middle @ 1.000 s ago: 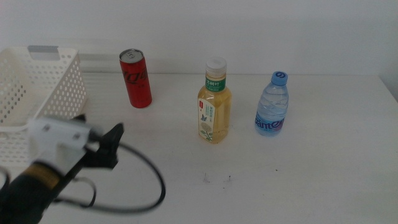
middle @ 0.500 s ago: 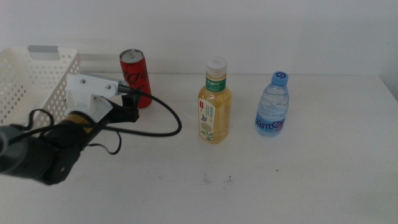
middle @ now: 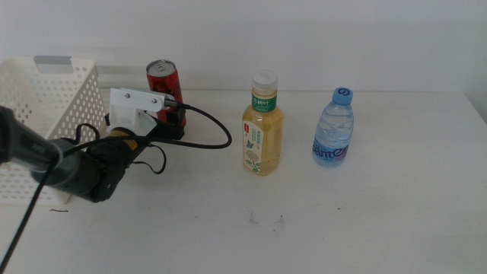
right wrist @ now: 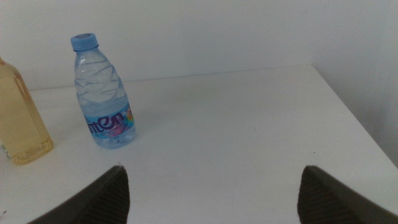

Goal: Use arms to grab the bottles and put them into the dustbin to the left of the table.

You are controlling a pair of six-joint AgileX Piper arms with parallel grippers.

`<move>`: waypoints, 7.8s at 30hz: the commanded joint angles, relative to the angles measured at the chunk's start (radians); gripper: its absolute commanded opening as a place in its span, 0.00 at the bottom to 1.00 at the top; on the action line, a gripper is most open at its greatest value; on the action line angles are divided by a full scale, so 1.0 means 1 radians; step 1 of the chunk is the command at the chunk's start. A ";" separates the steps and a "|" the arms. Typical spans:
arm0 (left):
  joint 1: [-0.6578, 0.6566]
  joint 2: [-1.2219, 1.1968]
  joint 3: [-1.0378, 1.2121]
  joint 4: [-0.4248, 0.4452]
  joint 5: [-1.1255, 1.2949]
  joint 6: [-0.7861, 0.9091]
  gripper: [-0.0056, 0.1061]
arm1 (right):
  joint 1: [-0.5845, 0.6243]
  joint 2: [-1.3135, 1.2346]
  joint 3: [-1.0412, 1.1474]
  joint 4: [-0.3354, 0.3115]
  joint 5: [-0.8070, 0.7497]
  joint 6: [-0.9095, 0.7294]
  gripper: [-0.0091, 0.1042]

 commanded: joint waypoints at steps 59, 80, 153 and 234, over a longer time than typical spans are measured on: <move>0.442 -0.462 -0.659 -0.435 2.039 0.623 0.03 | -0.001 -0.005 0.004 -0.012 -0.009 -0.008 0.89; 0.457 -0.137 -0.659 -0.350 1.871 0.664 0.36 | -0.001 -0.005 0.004 -0.012 -0.009 -0.008 0.89; -0.390 0.020 0.107 -0.038 -0.143 -0.053 0.89 | -0.001 -0.005 0.004 -0.012 -0.009 -0.008 0.89; 0.456 -0.283 -0.585 -0.411 1.927 0.716 0.22 | -0.001 -0.005 0.004 -0.012 -0.009 -0.008 0.89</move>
